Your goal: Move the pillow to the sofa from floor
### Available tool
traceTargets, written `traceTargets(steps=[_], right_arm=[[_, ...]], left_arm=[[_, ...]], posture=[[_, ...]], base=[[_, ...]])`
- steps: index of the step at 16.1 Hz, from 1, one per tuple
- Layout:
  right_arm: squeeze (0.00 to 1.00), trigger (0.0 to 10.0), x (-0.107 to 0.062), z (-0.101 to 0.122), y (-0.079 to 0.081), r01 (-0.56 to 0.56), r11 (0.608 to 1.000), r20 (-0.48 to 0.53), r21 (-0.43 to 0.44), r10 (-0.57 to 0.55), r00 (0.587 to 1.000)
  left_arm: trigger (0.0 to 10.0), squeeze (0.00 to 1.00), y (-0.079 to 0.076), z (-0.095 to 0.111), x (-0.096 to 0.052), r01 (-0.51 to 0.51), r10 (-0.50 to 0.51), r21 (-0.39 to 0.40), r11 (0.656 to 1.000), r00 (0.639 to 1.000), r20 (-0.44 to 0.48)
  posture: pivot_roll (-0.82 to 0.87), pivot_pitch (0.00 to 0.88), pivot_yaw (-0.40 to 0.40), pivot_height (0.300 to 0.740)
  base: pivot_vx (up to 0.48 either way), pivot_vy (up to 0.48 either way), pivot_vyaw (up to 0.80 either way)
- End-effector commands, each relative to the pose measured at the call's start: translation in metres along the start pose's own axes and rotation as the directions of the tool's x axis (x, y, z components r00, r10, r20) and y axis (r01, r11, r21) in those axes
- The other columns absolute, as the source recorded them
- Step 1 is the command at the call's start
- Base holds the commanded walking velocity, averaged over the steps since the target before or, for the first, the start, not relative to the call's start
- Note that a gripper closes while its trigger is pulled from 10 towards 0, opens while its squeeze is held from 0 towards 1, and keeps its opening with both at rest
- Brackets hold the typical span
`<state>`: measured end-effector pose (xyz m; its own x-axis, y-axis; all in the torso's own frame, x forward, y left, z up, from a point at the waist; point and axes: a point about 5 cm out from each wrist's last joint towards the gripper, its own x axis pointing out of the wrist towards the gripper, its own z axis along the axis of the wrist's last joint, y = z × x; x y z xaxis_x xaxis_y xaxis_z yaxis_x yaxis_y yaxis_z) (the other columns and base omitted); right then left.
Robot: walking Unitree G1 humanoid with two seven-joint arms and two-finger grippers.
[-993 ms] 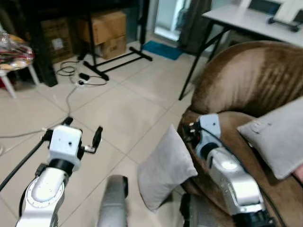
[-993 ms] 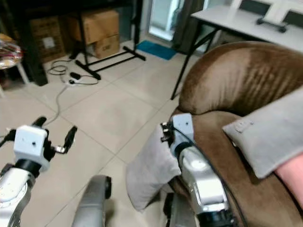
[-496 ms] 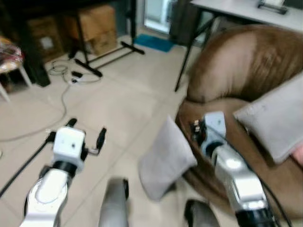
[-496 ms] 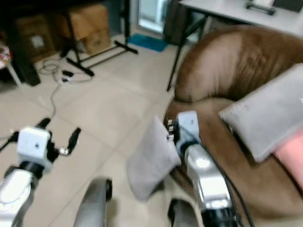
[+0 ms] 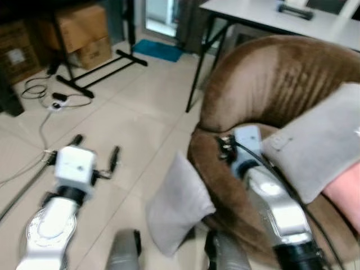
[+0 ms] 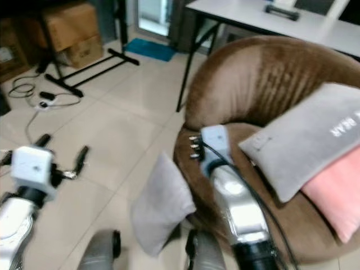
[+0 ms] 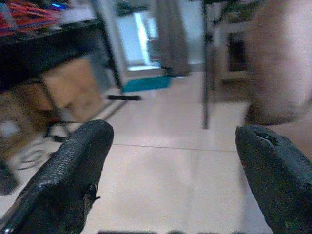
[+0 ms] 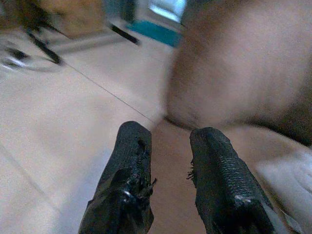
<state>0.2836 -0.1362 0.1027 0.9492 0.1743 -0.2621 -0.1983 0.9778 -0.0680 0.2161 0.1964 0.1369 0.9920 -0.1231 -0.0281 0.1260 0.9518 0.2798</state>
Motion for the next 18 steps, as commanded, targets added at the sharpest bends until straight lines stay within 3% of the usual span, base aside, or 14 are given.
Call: traceTargets(steps=[1,5,8,12,13,14,15,18], right_arm=[[0.0,10.0,0.0,-0.005,-0.002,-0.001,1.0,-0.025,0.017,0.001,1.0],[0.0,10.0,-0.004,-0.016,0.013,-0.155,0.988,-0.07,0.014,0.156,0.985],[0.0,10.0,-0.003,-0.024,0.015,-0.186,0.982,-0.096,0.009,0.186,0.978],[0.0,10.0,0.015,-0.043,0.031,-0.254,0.967,-0.168,-0.016,0.247,0.954],[0.0,10.0,0.02,-0.046,0.037,-0.268,0.963,-0.176,0.014,0.266,0.948],[1.0,10.0,0.035,-0.054,0.051,-0.273,0.955,-0.192,0.115,0.291,0.937],[1.0,10.0,0.043,-0.058,0.06,-0.264,0.951,-0.203,0.161,0.294,0.934],[1.0,10.0,0.049,-0.066,0.066,-0.235,0.961,-0.252,0.145,0.265,0.931]], left_arm=[[10.0,0.0,0.001,-0.001,-0.002,0.003,-0.003,0.014,1.0,1.0,-0.012],[10.0,0.0,0.001,-0.002,-0.005,0.008,-0.007,0.024,1.0,1.0,-0.015],[10.0,0.0,0.0,-0.001,-0.007,0.01,-0.009,0.029,1.0,1.0,-0.019],[10.0,0.0,0.001,-0.004,-0.014,0.044,-0.042,0.05,0.998,0.998,-0.04],[10.0,0.0,0.001,-0.005,-0.014,0.067,-0.064,0.059,0.996,0.997,-0.045],[10.0,0.0,0.002,-0.009,-0.014,0.144,-0.139,0.063,0.988,0.988,-0.072],[10.0,0.0,0.003,-0.01,-0.015,0.209,-0.203,0.059,0.976,0.975,-0.092],[10.0,0.0,0.0,-0.01,-0.025,0.326,-0.316,0.048,0.944,0.938,-0.142]], posture=[[0.12,0.0,-0.085,0.58],[0.13,0.0,-0.087,0.56],[0.13,0.0,-0.09,0.54],[0.16,0.029,-0.106,0.515],[0.17,0.034,-0.107,0.515],[0.19,0.088,-0.123,0.515],[0.2,0.109,-0.129,0.515],[0.22,0.164,-0.14,0.515]], base=[[0.0,0.0,0.0],[0.0,0.0,0.0],[0.0,0.0,0.0],[0.0,0.0,0.0],[0.0,0.0,0.0],[0.0,0.0,0.0],[0.0,0.0,0.0],[0.0,0.0,0.0]])
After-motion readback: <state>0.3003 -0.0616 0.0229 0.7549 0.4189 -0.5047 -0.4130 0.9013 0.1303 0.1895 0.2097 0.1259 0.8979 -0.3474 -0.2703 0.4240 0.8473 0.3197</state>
